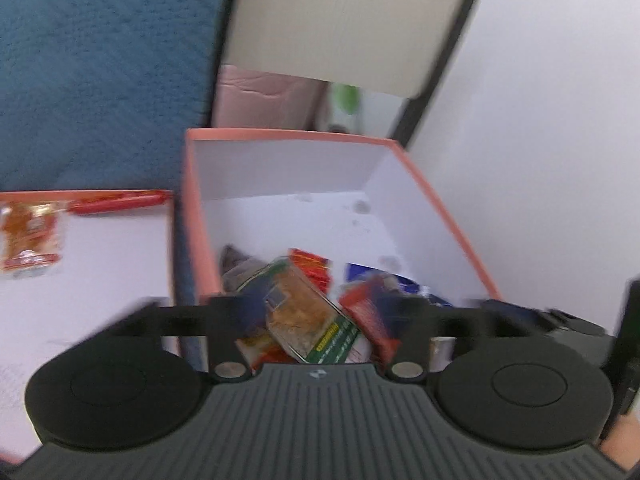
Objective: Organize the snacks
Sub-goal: 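Open both grippers to drop the two packets into the box, then move both open grippers back over the snack tray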
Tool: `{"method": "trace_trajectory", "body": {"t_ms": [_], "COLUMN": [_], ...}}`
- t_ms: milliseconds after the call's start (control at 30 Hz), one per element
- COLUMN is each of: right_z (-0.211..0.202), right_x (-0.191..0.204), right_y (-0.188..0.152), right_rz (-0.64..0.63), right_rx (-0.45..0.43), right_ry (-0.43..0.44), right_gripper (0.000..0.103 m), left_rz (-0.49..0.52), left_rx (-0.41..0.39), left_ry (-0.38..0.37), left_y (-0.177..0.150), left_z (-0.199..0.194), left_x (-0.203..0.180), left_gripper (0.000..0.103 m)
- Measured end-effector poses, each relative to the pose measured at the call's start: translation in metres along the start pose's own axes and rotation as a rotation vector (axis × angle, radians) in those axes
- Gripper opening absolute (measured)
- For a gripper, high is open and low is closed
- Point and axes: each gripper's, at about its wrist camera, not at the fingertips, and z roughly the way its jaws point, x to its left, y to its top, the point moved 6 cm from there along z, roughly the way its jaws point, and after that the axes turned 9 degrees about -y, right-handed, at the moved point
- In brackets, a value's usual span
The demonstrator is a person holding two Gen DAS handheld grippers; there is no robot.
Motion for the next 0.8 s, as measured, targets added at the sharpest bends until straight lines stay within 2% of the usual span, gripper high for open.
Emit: {"method": "trace_trajectory", "body": {"t_ms": [100,267,400,533,700,800], "right_z": [-0.004,-0.034,-0.059,-0.08,-0.102,-0.107], "right_x": [0.001,-0.005,0.002,0.014,0.032,0.043], "right_y": [0.006,0.017,0.029,0.035,0.034,0.031], "right_rz": [0.004,0.036,0.03,0.017,0.005,0.0], "right_rx": [-0.024,-0.069,-0.116,-0.158,-0.185,-0.189], "right_ry": [0.0,0.019,0.042,0.071,0.119,0.142], "right_gripper": [0.081,0.081,0.081,0.081,0.081,0.081], "left_rz": [0.016,-0.032,-0.011,-0.023,-0.023,-0.059], "left_rx": [-0.044,-0.074,-0.126,-0.141,-0.147,-0.153], "left_ry": [0.058,0.055,0.124,0.159,0.245,0.241], "left_y": [0.004,0.006,0.004,-0.003,-0.014,-0.019], "left_z": [-0.017,-0.057,-0.101,-0.142,-0.182,-0.204], "left_x": [0.005,0.014,0.015,0.015,0.012,0.008], "left_gripper": [0.091,0.1,0.103,0.103,0.103,0.103]}}
